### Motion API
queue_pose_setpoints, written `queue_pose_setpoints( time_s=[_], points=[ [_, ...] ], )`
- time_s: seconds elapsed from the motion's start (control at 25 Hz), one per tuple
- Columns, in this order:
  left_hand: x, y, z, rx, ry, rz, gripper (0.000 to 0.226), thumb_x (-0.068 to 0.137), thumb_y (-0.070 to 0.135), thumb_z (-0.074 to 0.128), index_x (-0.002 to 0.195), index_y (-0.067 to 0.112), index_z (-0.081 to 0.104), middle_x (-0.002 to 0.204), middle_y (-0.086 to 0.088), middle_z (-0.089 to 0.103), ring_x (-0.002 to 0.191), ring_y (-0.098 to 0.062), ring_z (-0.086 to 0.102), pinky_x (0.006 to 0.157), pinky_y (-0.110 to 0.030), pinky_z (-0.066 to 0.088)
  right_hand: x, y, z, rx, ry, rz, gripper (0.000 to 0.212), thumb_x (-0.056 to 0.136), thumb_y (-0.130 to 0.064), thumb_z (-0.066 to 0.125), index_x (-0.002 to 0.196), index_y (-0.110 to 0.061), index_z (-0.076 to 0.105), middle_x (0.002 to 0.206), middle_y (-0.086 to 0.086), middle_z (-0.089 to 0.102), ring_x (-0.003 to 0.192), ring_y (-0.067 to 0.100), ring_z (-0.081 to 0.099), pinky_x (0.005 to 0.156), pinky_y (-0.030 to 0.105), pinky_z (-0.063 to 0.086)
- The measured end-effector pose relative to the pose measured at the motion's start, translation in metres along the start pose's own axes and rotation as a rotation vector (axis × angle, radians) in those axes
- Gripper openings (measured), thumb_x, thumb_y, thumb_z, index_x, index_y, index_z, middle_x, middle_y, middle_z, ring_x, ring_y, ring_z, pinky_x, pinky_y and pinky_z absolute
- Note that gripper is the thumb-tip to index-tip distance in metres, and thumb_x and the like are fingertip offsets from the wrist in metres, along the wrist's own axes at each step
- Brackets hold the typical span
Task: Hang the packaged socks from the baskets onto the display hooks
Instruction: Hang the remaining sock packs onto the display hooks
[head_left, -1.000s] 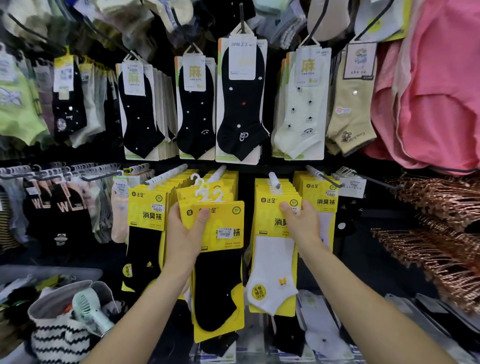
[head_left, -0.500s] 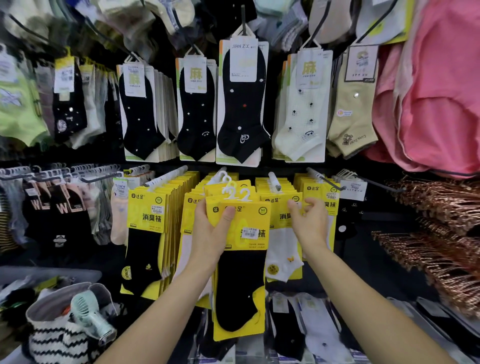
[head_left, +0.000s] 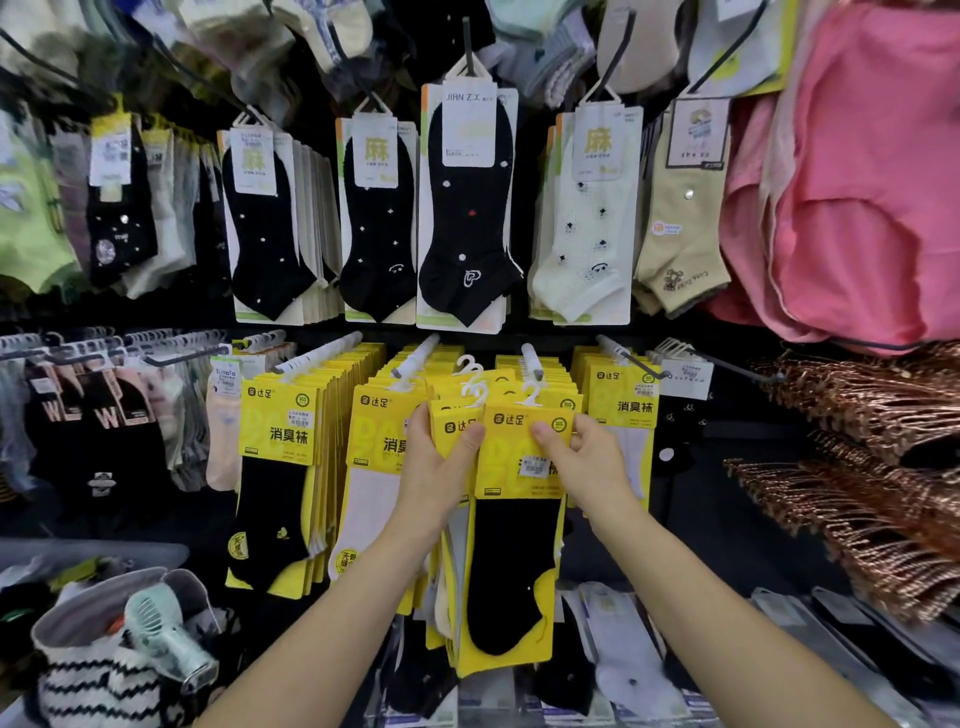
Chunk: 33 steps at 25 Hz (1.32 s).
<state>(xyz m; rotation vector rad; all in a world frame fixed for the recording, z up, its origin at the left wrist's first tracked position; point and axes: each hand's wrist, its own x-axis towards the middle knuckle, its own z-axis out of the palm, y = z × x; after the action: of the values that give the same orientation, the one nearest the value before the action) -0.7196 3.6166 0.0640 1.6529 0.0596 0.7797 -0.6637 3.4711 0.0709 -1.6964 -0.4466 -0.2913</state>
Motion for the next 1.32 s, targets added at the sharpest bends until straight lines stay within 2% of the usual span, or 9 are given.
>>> queue_pose_setpoints(
  time_s=[0.08, 0.2, 0.44, 0.72, 0.8, 0.88, 1.0, 1.12, 1.32],
  points=[
    [-0.001, 0.001, -0.004, -0.012, 0.034, 0.011, 0.074, 0.090, 0.034, 0.057, 0.148, 0.015, 0.016, 0.126, 0.020, 0.028, 0.111, 0.012, 0.021, 0.093, -0.008, 0.020, 0.007, 0.005, -0.002, 0.063, 0.071, 0.072, 0.018, 0.090, -0.030, 0.059, 0.083, -0.014, 0.054, 0.096, 0.016, 0.066, 0.090, 0.027, 0.062, 0.079, 0.040, 0.052],
    [0.001, -0.002, -0.017, -0.020, 0.120, 0.073, 0.061, 0.091, 0.026, 0.058, 0.142, 0.011, 0.028, 0.109, 0.031, 0.038, 0.084, 0.030, 0.042, 0.072, 0.010, 0.029, 0.020, 0.006, -0.012, 0.092, 0.183, 0.111, 0.018, 0.091, -0.029, 0.058, 0.090, -0.011, 0.056, 0.093, 0.008, 0.064, 0.089, 0.025, 0.061, 0.079, 0.039, 0.052],
    [0.007, -0.003, -0.045, -0.027, 0.185, 0.118, 0.037, 0.088, 0.027, 0.061, 0.121, 0.025, 0.043, 0.104, 0.023, 0.055, 0.090, 0.016, 0.055, 0.070, -0.007, 0.044, 0.035, 0.004, 0.001, -0.108, 0.148, 0.078, 0.026, 0.090, -0.030, 0.058, 0.071, -0.022, 0.043, 0.072, -0.006, 0.048, 0.067, 0.011, 0.046, 0.052, 0.022, 0.031],
    [0.004, 0.004, -0.044, -0.002, 0.130, 0.116, 0.025, 0.088, 0.028, 0.060, 0.105, 0.039, 0.045, 0.103, 0.023, 0.055, 0.091, 0.022, 0.053, 0.068, 0.002, 0.041, 0.039, 0.014, 0.007, -0.210, 0.191, 0.168, 0.027, 0.088, -0.035, 0.060, 0.088, -0.008, 0.055, 0.089, 0.010, 0.062, 0.082, 0.027, 0.056, 0.065, 0.037, 0.045],
    [0.004, 0.003, -0.037, 0.017, 0.095, 0.096, 0.035, 0.088, 0.032, 0.059, 0.120, 0.033, 0.045, 0.116, 0.017, 0.056, 0.109, 0.006, 0.053, 0.080, -0.004, 0.042, 0.029, 0.015, 0.003, -0.180, 0.260, 0.096, 0.031, 0.084, -0.036, 0.064, 0.093, -0.008, 0.058, 0.092, 0.007, 0.062, 0.088, 0.026, 0.058, 0.073, 0.041, 0.051],
    [0.003, 0.004, -0.025, 0.026, 0.064, 0.078, 0.060, 0.087, 0.036, 0.059, 0.138, 0.016, 0.036, 0.130, 0.009, 0.049, 0.121, -0.008, 0.047, 0.089, -0.016, 0.037, 0.014, 0.007, 0.004, -0.023, 0.178, 0.034, 0.039, 0.079, -0.048, 0.066, 0.099, -0.018, 0.051, 0.093, -0.004, 0.055, 0.089, 0.015, 0.054, 0.071, 0.027, 0.046],
    [-0.001, 0.008, -0.002, 0.012, 0.026, 0.058, 0.073, 0.086, 0.039, 0.060, 0.144, 0.015, 0.025, 0.129, 0.016, 0.035, 0.117, 0.005, 0.031, 0.091, -0.013, 0.027, -0.002, -0.004, 0.012, -0.052, -0.043, 0.004, 0.044, 0.066, -0.060, 0.071, 0.084, -0.030, 0.044, 0.081, -0.009, 0.049, 0.075, 0.007, 0.048, 0.064, 0.023, 0.038],
    [-0.005, 0.013, 0.014, -0.038, 0.039, 0.060, 0.046, 0.083, 0.030, 0.067, 0.120, 0.027, 0.040, 0.109, 0.028, 0.043, 0.086, 0.030, 0.043, 0.072, 0.004, 0.033, -0.003, -0.005, 0.009, -0.081, -0.008, -0.004, 0.035, 0.069, -0.051, 0.073, 0.079, -0.028, 0.050, 0.078, -0.010, 0.056, 0.073, 0.009, 0.051, 0.063, 0.026, 0.041],
    [-0.002, 0.005, 0.019, -0.134, -0.006, 0.054, 0.024, 0.092, 0.026, 0.056, 0.115, 0.024, 0.049, 0.107, 0.009, 0.059, 0.088, 0.013, 0.058, 0.065, -0.005, 0.046, -0.004, -0.001, -0.009, 0.033, -0.018, 0.010, 0.009, 0.086, -0.022, 0.065, 0.090, -0.016, 0.061, 0.092, 0.002, 0.070, 0.085, 0.014, 0.066, 0.067, 0.023, 0.055]
  ],
)
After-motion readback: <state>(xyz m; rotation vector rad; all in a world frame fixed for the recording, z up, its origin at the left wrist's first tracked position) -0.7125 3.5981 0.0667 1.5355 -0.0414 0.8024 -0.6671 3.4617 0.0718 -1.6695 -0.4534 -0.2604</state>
